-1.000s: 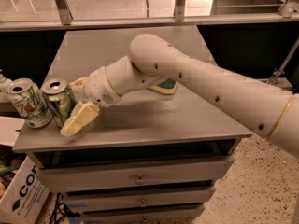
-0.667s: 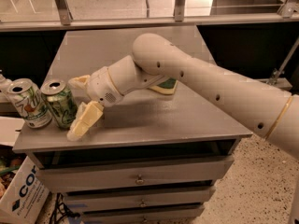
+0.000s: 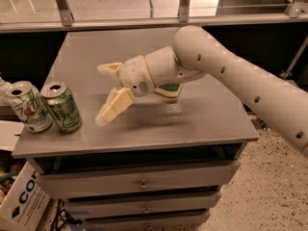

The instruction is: Move green can near 7up can

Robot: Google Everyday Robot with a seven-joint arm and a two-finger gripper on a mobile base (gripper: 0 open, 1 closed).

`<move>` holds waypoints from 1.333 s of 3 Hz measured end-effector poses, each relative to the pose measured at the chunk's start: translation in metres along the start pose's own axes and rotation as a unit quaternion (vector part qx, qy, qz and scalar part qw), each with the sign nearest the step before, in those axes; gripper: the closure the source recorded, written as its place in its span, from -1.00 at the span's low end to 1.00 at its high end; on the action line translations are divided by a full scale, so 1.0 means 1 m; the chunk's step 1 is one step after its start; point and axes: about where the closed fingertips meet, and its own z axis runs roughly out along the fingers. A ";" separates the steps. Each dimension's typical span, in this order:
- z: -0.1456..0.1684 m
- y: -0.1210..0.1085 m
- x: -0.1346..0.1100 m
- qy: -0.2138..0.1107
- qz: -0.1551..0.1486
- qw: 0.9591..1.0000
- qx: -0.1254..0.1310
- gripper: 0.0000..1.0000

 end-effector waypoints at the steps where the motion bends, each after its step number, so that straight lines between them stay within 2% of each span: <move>1: -0.053 -0.007 0.005 -0.021 0.013 0.999 0.044 -1.00; 3: -0.136 -0.015 0.019 -0.059 0.026 0.991 0.121 -1.00; 4: -0.136 -0.015 0.019 -0.059 0.026 0.991 0.121 -1.00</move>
Offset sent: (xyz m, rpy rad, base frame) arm 0.0382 -0.1625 0.0319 0.1246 -0.0119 -0.2962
